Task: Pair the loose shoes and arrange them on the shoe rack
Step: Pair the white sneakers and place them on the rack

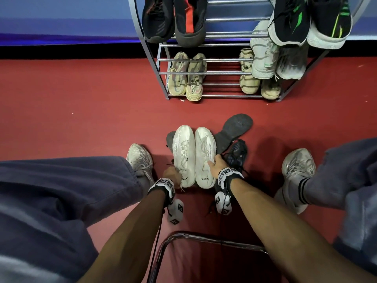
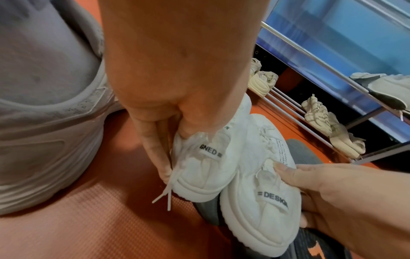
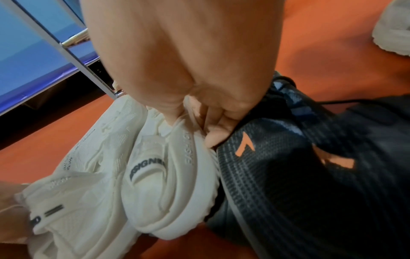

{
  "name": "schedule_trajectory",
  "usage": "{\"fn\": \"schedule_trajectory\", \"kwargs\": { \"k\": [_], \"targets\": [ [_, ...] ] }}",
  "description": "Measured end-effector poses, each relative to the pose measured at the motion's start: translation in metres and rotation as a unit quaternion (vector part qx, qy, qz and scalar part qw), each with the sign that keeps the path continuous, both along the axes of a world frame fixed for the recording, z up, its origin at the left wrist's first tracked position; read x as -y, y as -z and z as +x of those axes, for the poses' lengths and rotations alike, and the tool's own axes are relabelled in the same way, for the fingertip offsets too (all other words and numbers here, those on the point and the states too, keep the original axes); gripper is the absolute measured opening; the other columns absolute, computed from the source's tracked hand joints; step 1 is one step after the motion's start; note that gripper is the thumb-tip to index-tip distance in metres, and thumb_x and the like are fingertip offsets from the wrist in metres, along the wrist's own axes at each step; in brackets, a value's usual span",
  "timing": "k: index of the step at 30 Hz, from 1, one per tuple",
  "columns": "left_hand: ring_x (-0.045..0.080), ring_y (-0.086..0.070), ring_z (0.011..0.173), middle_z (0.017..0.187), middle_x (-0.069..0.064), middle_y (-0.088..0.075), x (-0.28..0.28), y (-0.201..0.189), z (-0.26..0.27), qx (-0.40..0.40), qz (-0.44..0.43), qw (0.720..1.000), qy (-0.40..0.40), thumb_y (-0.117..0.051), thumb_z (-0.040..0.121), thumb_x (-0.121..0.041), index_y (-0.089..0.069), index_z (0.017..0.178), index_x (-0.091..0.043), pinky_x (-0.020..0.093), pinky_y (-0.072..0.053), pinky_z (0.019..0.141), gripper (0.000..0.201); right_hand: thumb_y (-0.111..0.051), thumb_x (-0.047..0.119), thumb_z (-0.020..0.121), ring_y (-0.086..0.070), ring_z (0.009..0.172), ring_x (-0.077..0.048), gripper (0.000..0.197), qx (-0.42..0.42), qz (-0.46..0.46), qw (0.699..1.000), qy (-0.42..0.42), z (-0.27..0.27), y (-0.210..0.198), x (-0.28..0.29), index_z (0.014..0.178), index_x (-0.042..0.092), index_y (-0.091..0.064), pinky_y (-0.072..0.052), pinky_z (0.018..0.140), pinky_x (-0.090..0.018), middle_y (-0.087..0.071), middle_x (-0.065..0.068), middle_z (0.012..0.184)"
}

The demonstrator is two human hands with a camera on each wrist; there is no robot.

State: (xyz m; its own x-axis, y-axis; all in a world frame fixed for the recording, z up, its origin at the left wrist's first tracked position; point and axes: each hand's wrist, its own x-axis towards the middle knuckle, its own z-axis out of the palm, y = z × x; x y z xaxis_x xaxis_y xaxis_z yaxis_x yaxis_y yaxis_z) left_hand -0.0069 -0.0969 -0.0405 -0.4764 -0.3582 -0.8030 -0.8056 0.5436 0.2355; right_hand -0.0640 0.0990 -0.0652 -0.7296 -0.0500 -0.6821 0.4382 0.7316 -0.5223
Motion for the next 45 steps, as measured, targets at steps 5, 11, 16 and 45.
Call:
{"fn": "schedule_trajectory", "kwargs": {
  "k": [5,11,16,45],
  "targets": [
    [0.032,-0.063,0.114,0.125,0.013,-0.065,-0.005,-0.007,-0.005,-0.001,-0.013,0.999,0.034,-0.051,0.093,-0.014,-0.065,0.120,-0.007,0.034,-0.053,0.096,0.031,-0.051,0.029,0.101,-0.060,0.109,-0.033,0.021,-0.011,-0.020,0.999,0.041,0.006,-0.003,-0.004,0.107,0.011,-0.042,-0.043,0.088,-0.034,-0.062,-0.018,0.118],
    [0.031,-0.063,0.114,0.124,0.013,-0.067,-0.011,-0.006,-0.004,-0.016,-0.033,0.997,0.073,-0.049,0.094,-0.012,-0.066,0.120,-0.005,0.034,-0.052,0.095,0.032,-0.052,0.029,0.100,-0.061,0.105,-0.031,0.028,-0.019,-0.051,0.997,0.059,0.007,-0.002,-0.009,0.117,0.007,-0.051,-0.043,0.087,-0.031,-0.064,-0.014,0.115],
    [0.029,-0.064,0.113,0.123,0.011,-0.067,-0.011,-0.007,-0.007,0.007,-0.052,0.991,0.122,-0.051,0.094,-0.013,-0.065,0.120,-0.007,0.032,-0.051,0.088,0.030,-0.056,0.027,0.099,-0.062,0.108,-0.032,0.032,-0.018,-0.051,0.996,0.066,0.004,0.000,-0.003,0.122,0.005,-0.057,-0.047,0.093,-0.035,-0.066,-0.014,0.117],
    [0.033,-0.062,0.115,0.130,0.013,-0.061,-0.004,0.012,0.005,0.004,-0.023,0.993,0.119,-0.048,0.091,-0.064,-0.050,0.134,-0.004,0.035,-0.049,0.091,0.073,-0.048,0.058,0.080,-0.064,0.092,-0.033,0.053,-0.085,0.111,0.988,-0.064,0.029,-0.042,0.056,0.084,0.009,-0.066,-0.049,0.086,-0.039,-0.066,-0.011,0.095]
  ]
}}
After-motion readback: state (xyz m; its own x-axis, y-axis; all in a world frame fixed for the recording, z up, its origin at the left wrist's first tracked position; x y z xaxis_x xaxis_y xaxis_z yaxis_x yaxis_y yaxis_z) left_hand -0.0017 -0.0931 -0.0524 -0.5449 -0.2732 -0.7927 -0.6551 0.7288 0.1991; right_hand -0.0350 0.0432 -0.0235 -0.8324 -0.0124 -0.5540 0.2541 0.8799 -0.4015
